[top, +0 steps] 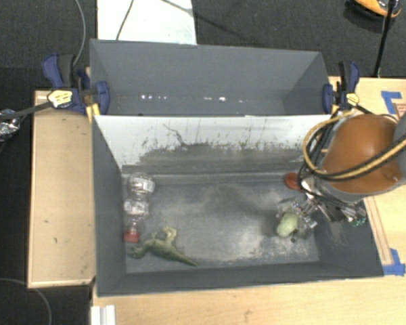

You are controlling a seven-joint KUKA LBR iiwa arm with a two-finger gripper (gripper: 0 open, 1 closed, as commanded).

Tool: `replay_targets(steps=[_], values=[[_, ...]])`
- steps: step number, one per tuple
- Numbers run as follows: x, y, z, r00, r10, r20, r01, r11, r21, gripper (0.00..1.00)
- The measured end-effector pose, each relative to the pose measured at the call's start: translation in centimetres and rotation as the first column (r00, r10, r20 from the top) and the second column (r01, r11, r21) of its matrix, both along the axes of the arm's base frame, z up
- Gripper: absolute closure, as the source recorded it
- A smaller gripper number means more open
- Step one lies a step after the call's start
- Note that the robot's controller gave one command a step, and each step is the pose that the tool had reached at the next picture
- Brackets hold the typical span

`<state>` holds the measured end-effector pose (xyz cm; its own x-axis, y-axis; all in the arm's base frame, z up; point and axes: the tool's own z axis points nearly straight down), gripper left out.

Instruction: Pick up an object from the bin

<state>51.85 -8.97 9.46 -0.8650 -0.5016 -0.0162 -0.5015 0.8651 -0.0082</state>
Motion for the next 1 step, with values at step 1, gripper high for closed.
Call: replay_targets(steps=[1], values=[[0.06, 2.22, 18.48, 0.999, -0.046, -0.001, 0.046, 0.999, 0.001, 1.0]])
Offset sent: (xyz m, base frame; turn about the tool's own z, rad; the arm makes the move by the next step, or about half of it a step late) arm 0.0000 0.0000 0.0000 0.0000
